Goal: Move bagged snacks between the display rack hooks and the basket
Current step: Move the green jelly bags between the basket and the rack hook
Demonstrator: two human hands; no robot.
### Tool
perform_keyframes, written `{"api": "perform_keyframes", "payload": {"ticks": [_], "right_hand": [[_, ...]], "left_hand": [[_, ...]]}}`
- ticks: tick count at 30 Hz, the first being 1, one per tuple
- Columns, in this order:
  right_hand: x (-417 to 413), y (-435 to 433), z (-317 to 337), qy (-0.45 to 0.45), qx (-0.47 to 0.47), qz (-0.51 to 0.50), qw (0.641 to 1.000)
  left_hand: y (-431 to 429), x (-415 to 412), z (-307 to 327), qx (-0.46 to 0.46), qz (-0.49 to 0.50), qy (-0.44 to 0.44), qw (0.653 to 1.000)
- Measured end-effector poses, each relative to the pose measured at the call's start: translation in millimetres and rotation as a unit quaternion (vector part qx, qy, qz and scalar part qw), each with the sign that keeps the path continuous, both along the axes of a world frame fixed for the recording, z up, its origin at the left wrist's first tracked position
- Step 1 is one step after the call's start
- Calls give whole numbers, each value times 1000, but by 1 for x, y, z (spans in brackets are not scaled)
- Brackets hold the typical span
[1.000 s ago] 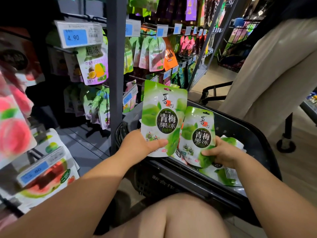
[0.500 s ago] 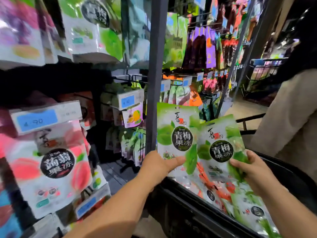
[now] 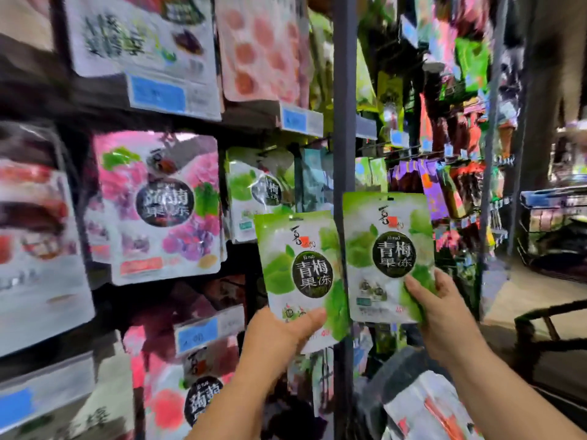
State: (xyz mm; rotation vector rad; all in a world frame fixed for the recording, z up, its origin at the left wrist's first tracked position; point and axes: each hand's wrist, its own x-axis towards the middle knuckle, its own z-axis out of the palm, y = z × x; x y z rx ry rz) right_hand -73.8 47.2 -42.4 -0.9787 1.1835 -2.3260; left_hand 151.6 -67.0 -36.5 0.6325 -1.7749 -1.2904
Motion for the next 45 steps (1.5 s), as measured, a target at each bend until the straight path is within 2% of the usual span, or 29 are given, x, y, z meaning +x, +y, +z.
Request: {"api": "perform_keyframes", "payload": {"ticks": [7, 17, 29, 38, 45], "right_hand": [[34, -50, 68, 13, -42, 88, 995], [47, -100, 121, 63, 9, 101, 993], [53, -122, 141, 45, 17, 93, 995], [48, -125, 142, 23, 27, 94, 995], [48, -132, 144, 27, 50, 69, 996]], "left_hand": [[-10, 33, 43, -57, 95, 33, 993], [-19, 41, 57, -74, 135, 27, 988], [-25, 45, 54, -75, 170, 8, 983], [-15, 54, 45, -55, 120, 50, 990], [-17, 57, 41, -34, 122, 60, 990]]}}
